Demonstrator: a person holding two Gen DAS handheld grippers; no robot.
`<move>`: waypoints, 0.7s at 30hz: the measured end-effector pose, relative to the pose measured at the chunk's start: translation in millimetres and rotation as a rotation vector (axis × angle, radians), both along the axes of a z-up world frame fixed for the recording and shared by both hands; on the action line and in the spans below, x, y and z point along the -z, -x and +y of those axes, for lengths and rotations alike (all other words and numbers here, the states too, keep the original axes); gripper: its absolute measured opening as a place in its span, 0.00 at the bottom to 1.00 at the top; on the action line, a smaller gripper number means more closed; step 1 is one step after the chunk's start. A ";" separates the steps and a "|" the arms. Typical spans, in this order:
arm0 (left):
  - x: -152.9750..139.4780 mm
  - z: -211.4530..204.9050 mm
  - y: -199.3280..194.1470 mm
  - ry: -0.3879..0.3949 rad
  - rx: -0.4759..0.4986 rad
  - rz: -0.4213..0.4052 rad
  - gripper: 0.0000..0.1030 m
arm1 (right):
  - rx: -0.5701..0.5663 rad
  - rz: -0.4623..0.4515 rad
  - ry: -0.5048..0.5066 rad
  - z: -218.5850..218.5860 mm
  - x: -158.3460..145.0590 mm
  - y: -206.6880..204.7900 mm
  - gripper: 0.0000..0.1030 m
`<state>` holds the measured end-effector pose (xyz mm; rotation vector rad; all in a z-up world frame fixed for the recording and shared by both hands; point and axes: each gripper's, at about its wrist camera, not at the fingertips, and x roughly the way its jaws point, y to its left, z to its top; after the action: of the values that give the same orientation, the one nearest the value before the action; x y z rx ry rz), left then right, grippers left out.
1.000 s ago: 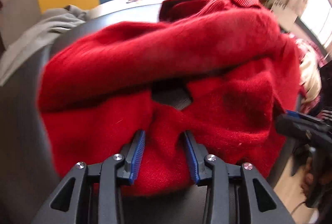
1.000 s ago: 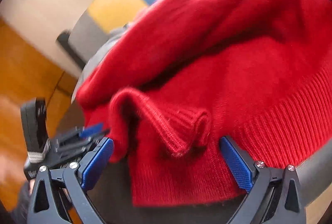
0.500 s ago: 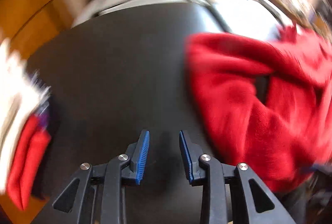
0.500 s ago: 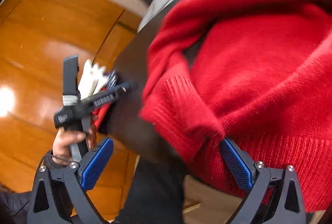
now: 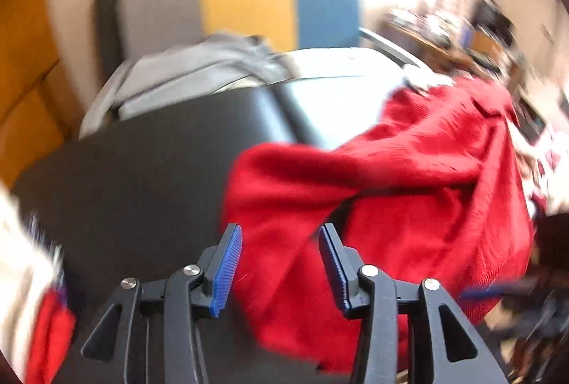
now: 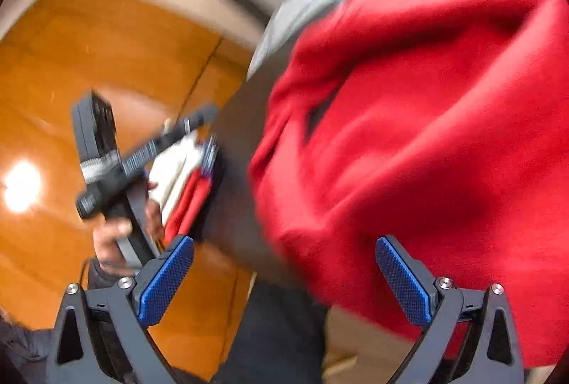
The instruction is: Fold clothes
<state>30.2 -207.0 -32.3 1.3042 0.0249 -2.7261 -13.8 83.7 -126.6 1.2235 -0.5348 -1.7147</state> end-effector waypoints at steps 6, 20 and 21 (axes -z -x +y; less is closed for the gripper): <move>27.4 63.1 67.0 0.043 0.131 -0.048 0.46 | 0.525 0.249 -0.135 141.5 -53.0 79.2 1.00; 84.0 158.5 110.7 -0.021 0.241 -0.023 0.46 | 0.851 0.293 -0.281 184.2 -74.5 259.0 0.62; 89.6 159.5 112.0 -0.010 0.241 -0.035 0.47 | 0.841 0.273 -0.281 182.4 -69.8 267.2 0.33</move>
<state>-81.8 -47.5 -121.9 1.4434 -0.1313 -2.9019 -281.0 266.1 -56.8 0.9734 -0.7152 -2.6947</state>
